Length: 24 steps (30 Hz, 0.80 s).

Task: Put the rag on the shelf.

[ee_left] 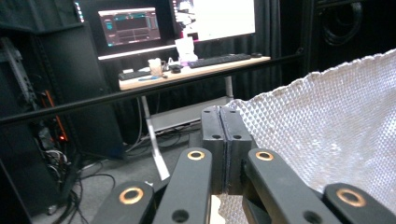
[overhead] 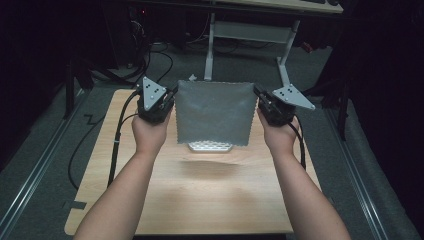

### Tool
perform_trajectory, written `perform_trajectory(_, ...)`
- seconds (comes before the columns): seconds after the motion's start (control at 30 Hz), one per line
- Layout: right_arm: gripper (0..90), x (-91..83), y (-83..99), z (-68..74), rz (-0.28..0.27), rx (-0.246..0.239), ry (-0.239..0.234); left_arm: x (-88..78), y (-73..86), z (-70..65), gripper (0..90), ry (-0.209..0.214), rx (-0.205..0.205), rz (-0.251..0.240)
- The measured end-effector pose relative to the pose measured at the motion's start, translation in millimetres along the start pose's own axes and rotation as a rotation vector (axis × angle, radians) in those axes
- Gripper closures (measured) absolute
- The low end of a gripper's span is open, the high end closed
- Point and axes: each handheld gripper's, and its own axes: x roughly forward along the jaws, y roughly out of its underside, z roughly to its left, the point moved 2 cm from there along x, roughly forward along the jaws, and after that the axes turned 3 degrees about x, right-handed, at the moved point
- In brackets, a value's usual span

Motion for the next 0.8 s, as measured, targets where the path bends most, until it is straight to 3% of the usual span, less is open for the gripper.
perform_trajectory(0.1, 90.0, 10.5, -0.5, -5.4, 0.000, 0.028, 0.003, 10.0, -0.3, 3.5, 89.7, -0.010, -0.001, 0.015)
perform_trajectory(0.27, 90.0, 25.7, 2.0, -9.4, 0.033, 0.015, 0.021, 27.1, 2.4, 7.9, 89.7, -0.028, 0.020, 0.057)
perform_trajectory(0.37, 90.0, 32.1, 3.7, -11.1, 0.046, 0.010, 0.021, 36.3, 7.2, 11.8, 89.7, -0.028, -0.001, 0.087)
perform_trajectory(0.6, 90.0, 50.2, 17.2, -14.7, 0.102, -0.025, 0.044, 51.0, 29.8, 11.6, 89.6, 0.001, -0.008, 0.173)
perform_trajectory(0.67, 90.0, 54.4, 21.4, -16.3, 0.122, -0.025, 0.032, 51.9, 37.2, 12.2, 89.6, -0.005, -0.016, 0.195)
perform_trajectory(0.73, 90.0, 60.2, 28.3, -17.2, 0.173, -0.038, 0.004, 53.5, 44.4, 13.9, 89.6, 0.013, -0.042, 0.227)
perform_trajectory(0.8, 90.0, 62.1, 34.5, -17.8, 0.189, -0.054, -0.001, 53.9, 50.2, 12.2, 89.5, 0.024, -0.040, 0.234)
